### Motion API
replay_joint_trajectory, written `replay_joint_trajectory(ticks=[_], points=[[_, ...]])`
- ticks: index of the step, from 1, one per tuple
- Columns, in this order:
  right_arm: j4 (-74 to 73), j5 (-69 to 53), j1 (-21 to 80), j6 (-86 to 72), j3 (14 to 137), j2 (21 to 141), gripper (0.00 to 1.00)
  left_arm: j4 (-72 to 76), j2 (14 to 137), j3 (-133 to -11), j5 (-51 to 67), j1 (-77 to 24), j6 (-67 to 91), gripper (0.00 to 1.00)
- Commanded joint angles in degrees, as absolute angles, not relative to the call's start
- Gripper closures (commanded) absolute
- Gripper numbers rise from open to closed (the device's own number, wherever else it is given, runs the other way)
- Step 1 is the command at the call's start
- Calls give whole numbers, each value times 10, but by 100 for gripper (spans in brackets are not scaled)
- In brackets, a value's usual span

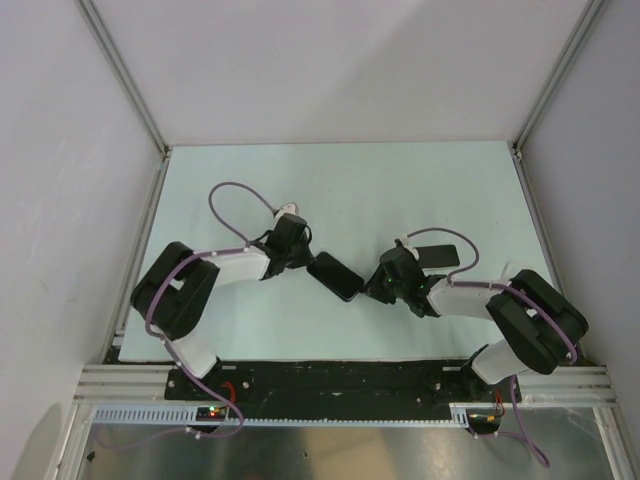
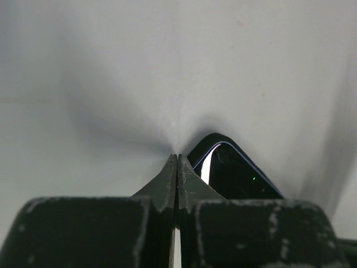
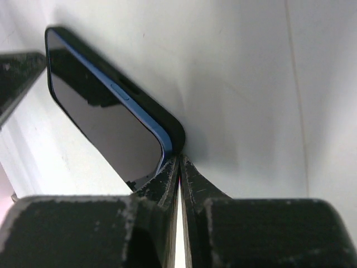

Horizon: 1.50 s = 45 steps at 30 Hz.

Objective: Put the phone into the phone case

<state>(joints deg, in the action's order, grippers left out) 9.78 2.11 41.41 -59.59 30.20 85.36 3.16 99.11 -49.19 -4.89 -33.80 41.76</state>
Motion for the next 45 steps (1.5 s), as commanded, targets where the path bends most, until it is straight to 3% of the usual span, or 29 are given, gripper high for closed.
replay_joint_trajectory(ticks=[1,10,15,24,34,45], points=[[94,43,389,-548,322,882,90,-31,943,-430,-52,-393,481,99],[39,32,356,-492,396,926,89,-23,883,-372,-96,-453,551,100],[-6,31,331,-473,416,928,82,-22,854,-345,-107,-459,559,100],[-96,21,291,-433,428,851,75,-29,822,-338,-130,-453,535,99],[-71,-29,303,-362,426,809,65,-26,846,-371,-118,-423,503,98],[-79,-18,336,-337,464,871,66,-16,893,-405,-94,-415,492,98]])
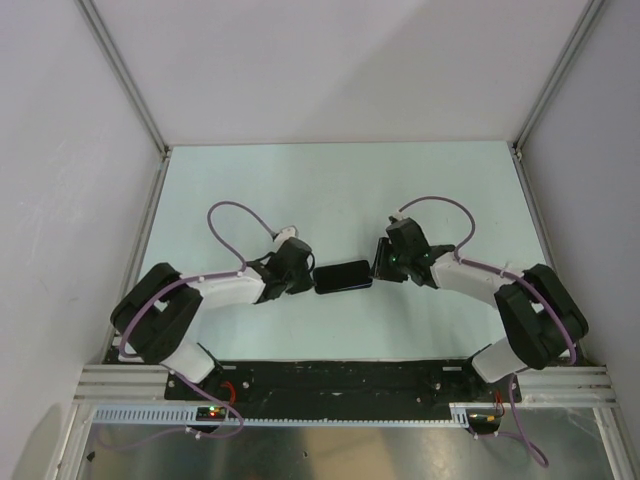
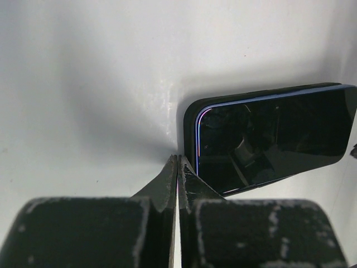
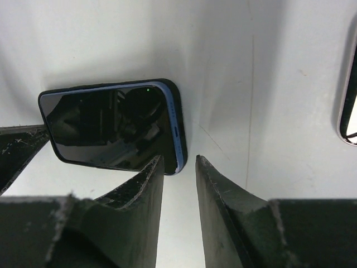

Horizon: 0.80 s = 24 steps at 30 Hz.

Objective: Put the phone into the phone case

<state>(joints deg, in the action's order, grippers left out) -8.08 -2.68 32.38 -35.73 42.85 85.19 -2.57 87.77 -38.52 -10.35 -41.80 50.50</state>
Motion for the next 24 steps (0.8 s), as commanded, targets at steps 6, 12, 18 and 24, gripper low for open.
replay_joint_trajectory(ticks=[6,12,18,24], points=[[-83,-5,352,-335,475,890,72,-12,906,-413,-87,-415,491,99],[-99,0,365,-338,484,901,81,-11,914,-418,-81,-415,489,99],[-105,18,383,-340,486,908,94,-5,926,-421,-71,-414,487,99],[-116,26,402,-345,496,936,100,-3,932,-422,-68,-416,488,100]])
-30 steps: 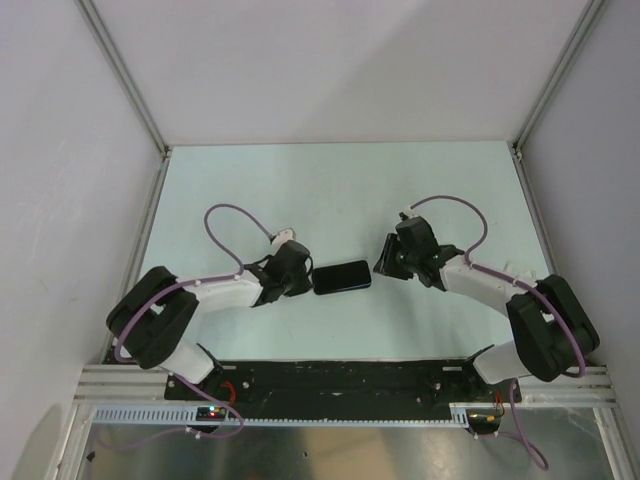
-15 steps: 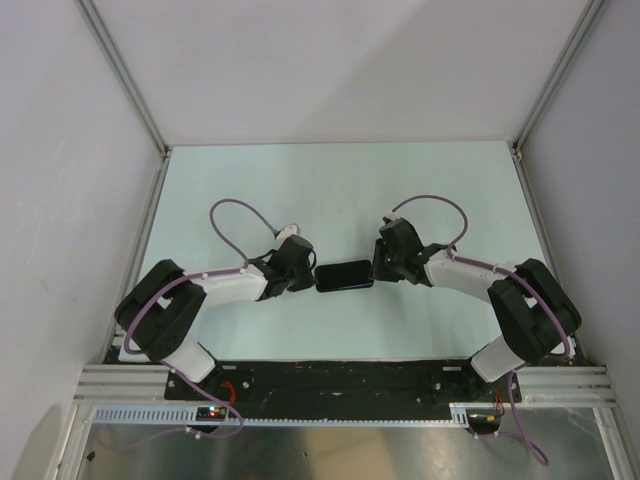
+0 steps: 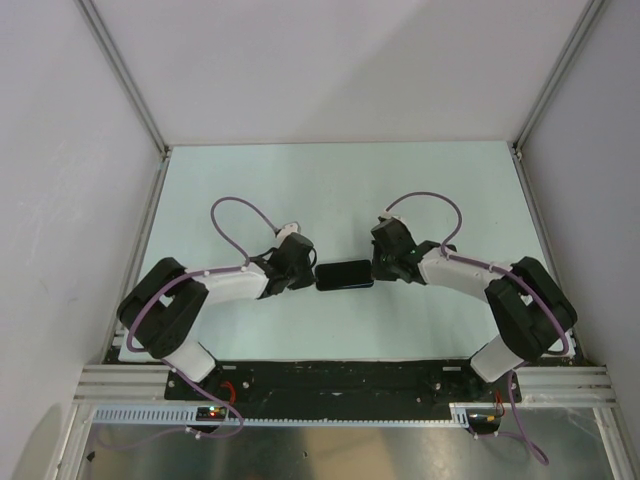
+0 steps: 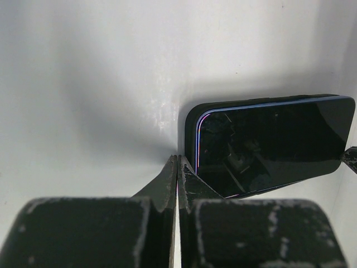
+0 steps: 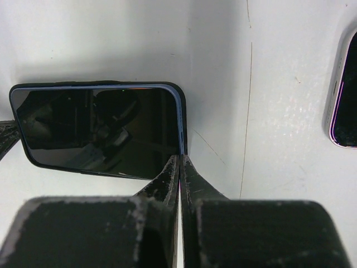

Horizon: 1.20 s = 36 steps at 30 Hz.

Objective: Put the phone into the phone case

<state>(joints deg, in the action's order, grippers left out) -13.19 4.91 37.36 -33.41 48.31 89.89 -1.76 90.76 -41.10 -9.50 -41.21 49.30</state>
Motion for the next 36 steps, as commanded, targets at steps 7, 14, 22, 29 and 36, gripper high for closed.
replay_joint_trajectory(ticks=[7,14,22,29,36], points=[[-120,35,428,-356,499,967,100,-3,935,-422,-66,-416,487,99],[-133,47,451,-373,500,1000,100,-3,941,-424,-66,-415,485,99],[-196,80,467,-366,542,959,99,-3,924,-428,-73,-392,475,97],[-241,96,438,-330,619,883,89,-45,850,-428,-98,-368,432,89],[-222,77,394,-291,666,903,87,-51,778,-373,-90,-390,450,89]])
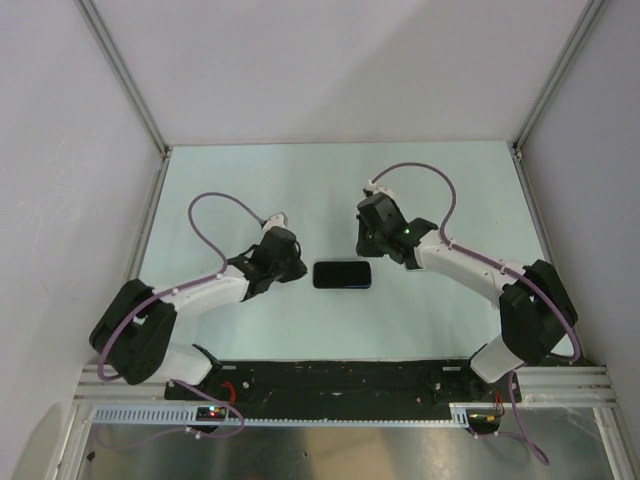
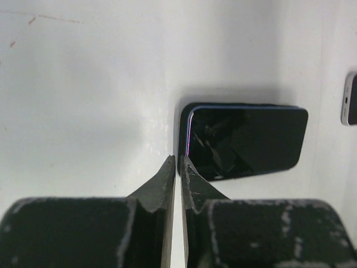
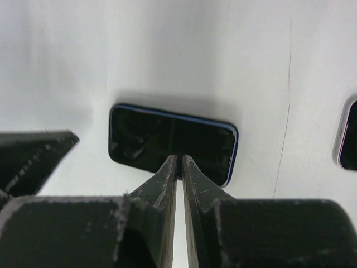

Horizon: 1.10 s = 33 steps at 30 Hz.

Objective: Put the phone into the phone case

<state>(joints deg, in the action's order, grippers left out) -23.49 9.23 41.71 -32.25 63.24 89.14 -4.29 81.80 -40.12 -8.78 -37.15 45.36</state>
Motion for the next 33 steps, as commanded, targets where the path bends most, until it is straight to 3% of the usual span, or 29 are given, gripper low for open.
replay_joint_trajectory(ticks=[1,13,24,33], points=[[-214,68,385,-283,672,918,87,-51,772,-368,-89,-399,456,89],[-196,14,344,-231,733,1058,89,-6,836,-375,-73,-507,535,93],[-218,8,359,-245,682,1067,92,17,900,-399,-77,-469,524,94],[-206,-8,397,-299,564,981,93,9,899,-406,-74,-399,492,94]])
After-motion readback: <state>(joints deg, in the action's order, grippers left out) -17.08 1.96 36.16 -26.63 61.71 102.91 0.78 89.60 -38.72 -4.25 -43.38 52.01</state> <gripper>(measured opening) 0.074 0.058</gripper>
